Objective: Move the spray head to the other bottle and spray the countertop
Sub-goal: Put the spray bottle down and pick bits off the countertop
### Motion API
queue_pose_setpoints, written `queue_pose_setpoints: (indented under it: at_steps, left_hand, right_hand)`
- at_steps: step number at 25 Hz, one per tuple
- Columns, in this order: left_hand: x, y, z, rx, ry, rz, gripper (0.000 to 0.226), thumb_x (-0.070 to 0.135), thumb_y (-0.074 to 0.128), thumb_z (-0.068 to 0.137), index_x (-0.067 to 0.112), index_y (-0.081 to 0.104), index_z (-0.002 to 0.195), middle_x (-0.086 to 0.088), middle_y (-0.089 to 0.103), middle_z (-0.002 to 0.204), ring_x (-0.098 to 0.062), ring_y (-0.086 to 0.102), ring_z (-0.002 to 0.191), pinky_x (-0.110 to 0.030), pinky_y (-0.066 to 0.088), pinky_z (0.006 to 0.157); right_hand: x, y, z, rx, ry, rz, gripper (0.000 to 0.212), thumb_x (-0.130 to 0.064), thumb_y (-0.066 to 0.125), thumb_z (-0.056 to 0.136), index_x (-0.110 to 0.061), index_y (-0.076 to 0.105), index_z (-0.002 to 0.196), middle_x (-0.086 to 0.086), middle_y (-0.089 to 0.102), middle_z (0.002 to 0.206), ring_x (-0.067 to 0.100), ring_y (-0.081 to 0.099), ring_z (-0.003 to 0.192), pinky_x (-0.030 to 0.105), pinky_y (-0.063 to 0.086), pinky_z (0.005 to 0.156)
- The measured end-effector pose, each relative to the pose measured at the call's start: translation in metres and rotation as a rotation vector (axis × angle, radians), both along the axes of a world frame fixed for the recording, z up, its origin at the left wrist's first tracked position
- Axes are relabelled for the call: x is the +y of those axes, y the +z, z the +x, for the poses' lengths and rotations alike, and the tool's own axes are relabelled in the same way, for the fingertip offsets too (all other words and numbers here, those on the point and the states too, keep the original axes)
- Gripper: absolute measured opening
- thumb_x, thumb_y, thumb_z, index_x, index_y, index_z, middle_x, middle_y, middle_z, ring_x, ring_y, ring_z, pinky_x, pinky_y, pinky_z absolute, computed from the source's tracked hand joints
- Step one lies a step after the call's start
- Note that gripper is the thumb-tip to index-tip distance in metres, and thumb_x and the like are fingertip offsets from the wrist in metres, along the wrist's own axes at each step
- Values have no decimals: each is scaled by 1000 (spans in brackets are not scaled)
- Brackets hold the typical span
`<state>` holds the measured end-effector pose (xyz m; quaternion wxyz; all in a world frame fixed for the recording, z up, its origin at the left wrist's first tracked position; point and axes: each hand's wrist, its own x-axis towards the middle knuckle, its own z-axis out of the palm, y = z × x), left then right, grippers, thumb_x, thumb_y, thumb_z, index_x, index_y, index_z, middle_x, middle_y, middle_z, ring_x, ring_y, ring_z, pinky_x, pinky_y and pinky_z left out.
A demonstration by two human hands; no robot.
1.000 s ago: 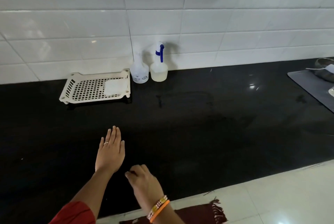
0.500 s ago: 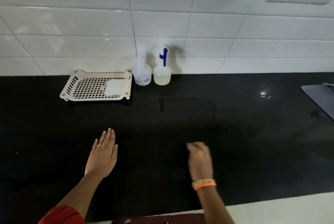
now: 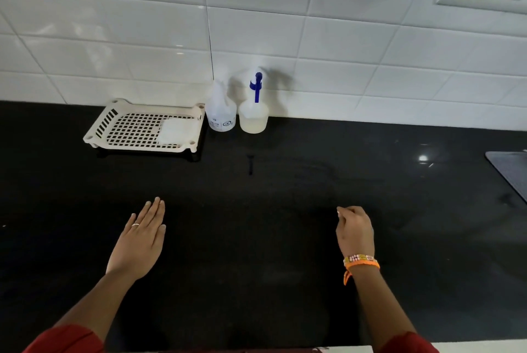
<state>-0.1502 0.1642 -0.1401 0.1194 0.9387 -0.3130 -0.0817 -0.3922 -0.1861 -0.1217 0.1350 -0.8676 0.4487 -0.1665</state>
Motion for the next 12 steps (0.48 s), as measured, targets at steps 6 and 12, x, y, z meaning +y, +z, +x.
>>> queue_pose_setpoints:
  at_steps: [6,12]
  left_hand:
    - [-1,3,-3,6,7,-16,53,31,23,100,20,-1,145,7,-5,155,-7,-5,143,-33,2,120]
    - [0,3,0,23,11,-13,51,30,22,99,22,0,145,8,-4,155,-6,-6,143,-33,3,120]
  right_hand:
    - [38,-11,-31,29,25,72,32,0,65,81,-3,65,113,13,60,112,20,60,86,25,51,71]
    - [-23,-2,9,-61,-165,115,24,-1,54,89,-3,67,110,18,60,113,30,60,97,37,48,87]
